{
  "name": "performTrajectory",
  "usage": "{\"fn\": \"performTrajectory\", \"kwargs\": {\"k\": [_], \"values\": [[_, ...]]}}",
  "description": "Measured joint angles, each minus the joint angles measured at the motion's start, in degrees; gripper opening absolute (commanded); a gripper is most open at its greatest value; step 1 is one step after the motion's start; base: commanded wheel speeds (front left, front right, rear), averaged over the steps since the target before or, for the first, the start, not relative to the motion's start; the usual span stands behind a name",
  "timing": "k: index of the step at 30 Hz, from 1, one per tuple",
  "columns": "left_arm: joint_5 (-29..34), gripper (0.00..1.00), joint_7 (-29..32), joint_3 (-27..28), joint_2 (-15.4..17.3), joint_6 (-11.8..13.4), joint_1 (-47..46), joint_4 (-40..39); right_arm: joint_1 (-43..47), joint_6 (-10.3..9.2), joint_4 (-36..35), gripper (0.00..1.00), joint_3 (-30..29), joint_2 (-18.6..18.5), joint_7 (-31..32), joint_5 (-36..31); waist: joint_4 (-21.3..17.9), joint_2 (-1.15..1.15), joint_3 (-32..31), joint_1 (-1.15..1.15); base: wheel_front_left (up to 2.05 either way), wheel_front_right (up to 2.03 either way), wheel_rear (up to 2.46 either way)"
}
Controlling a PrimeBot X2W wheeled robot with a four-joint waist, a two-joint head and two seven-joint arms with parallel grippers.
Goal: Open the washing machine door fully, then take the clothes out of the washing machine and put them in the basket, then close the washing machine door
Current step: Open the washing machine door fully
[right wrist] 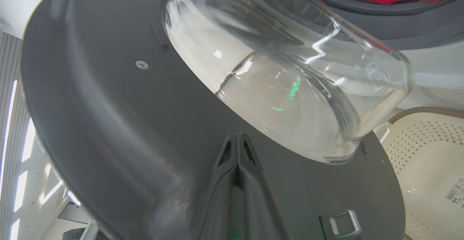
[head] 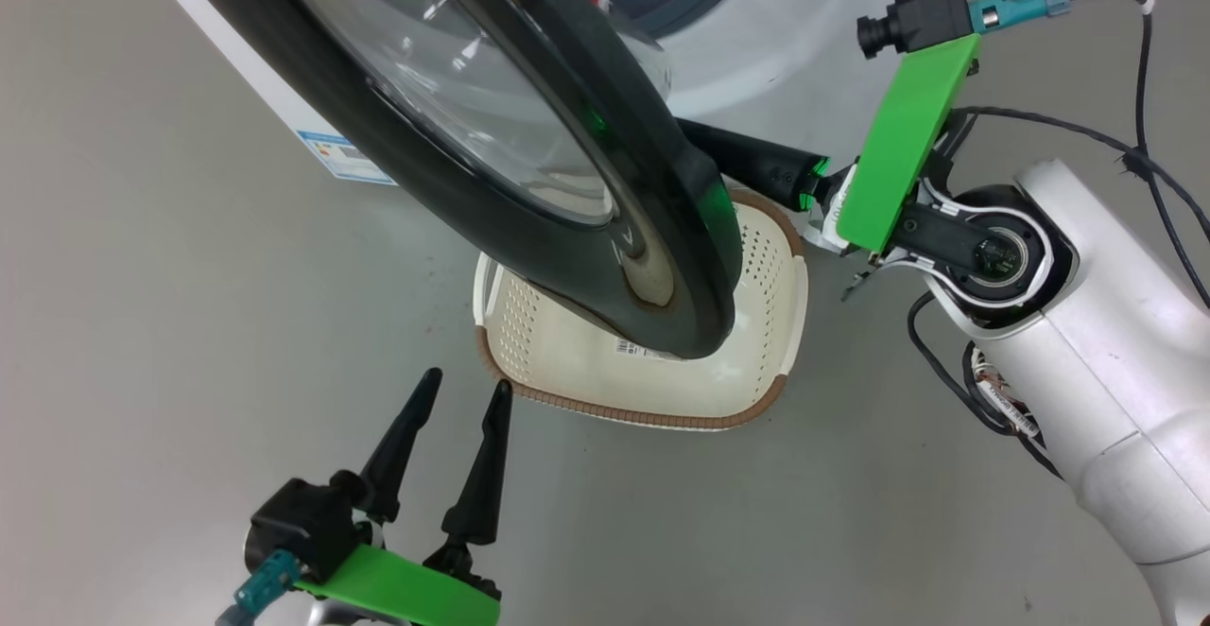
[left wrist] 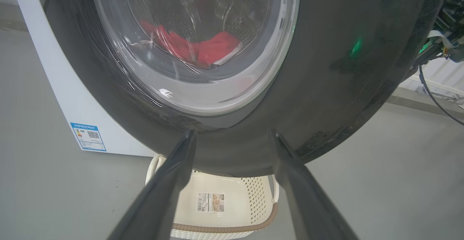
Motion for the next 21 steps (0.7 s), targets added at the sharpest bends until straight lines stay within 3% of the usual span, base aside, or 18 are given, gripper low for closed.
{"fn": "performTrajectory", "kwargs": {"k": [1,3,4,7,8,21], "values": [[0.00,1.00,0.00,0.03,0.00,0.00,0.00,0.00,0.01,0.00,0.02,0.02,-0.05,-0.01,-0.49,-0.49,-0.02,0.00,-0.07,0.00,0.00,0.00,0.00],[0.08,1.00,0.00,0.10,0.00,0.00,0.01,0.00,0.01,0.00,0.27,0.16,-0.07,-0.15,-1.48,-1.88,-0.09,0.00,-0.31,0.00,0.00,0.00,0.00],[0.08,1.00,0.00,0.11,0.00,0.00,0.02,0.00,0.02,0.00,0.42,0.39,-0.07,-0.23,-2.09,-2.50,-0.16,0.00,-0.43,0.00,0.00,0.00,0.00],[0.12,1.00,0.00,0.08,0.00,0.00,0.10,0.00,0.80,0.00,0.94,0.53,-0.43,-0.31,-3.86,-2.81,-0.37,0.00,-1.04,0.00,0.00,0.00,0.00],[0.15,1.00,0.00,0.08,0.01,0.00,0.15,0.00,1.48,0.00,1.03,1.00,-0.58,-0.41,-4.46,-2.82,-0.49,0.00,-1.25,0.00,0.00,0.00,0.00],[2.78,1.00,0.00,3.96,0.04,0.00,1.70,0.23,8.71,0.00,1.22,1.00,-1.01,-2.01,-9.73,-3.12,-4.70,0.00,-3.00,0.00,0.00,0.00,0.00]]}}
